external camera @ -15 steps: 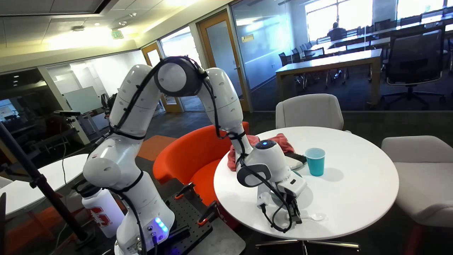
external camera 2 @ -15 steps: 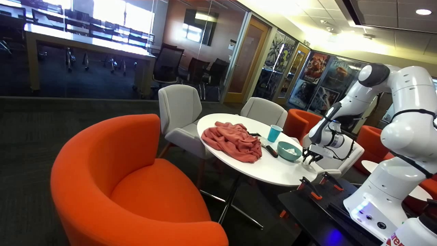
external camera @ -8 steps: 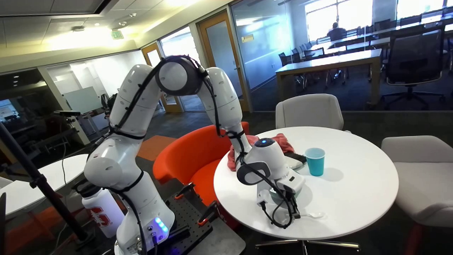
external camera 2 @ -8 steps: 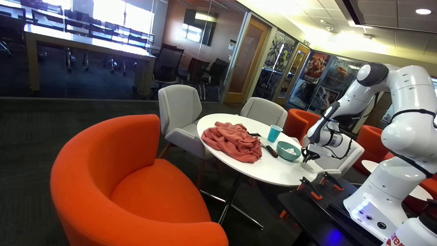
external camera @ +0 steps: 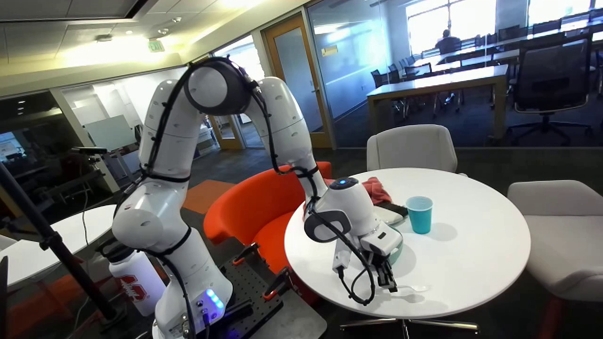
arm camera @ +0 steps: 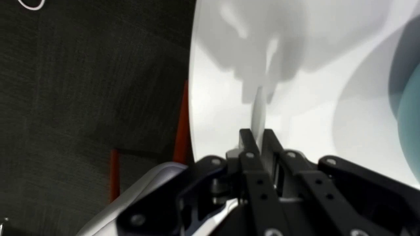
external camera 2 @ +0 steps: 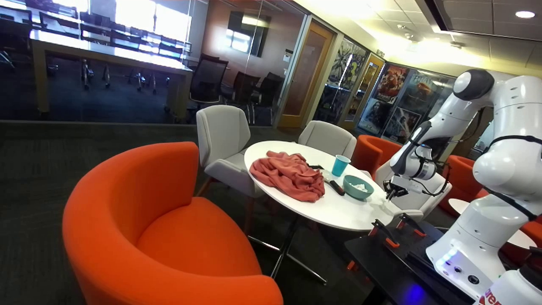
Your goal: Use the spoon to stir the contents of the bowl
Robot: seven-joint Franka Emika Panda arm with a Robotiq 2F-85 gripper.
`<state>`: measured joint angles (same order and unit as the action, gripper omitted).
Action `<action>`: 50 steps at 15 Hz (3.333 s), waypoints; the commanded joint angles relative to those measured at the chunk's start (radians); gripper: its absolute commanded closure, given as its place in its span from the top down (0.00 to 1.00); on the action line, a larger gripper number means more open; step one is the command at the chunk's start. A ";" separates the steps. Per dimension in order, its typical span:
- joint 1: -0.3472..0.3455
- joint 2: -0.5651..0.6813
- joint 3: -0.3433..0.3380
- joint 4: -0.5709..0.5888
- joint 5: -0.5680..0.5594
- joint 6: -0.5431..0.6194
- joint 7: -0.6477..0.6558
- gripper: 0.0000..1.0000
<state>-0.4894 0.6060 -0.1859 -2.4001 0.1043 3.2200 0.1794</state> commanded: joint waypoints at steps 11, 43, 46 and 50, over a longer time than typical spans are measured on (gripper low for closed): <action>-0.167 -0.560 0.189 -0.252 -0.091 -0.377 -0.250 0.03; 0.340 -0.468 0.057 0.126 -0.841 -1.345 -0.555 0.03; 0.339 -0.475 0.059 0.102 -0.835 -1.347 -0.529 0.11; 0.338 -0.472 0.059 0.104 -0.834 -1.347 -0.529 0.11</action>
<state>-0.1513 0.1335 -0.1281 -2.2980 -0.7311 1.8751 -0.3486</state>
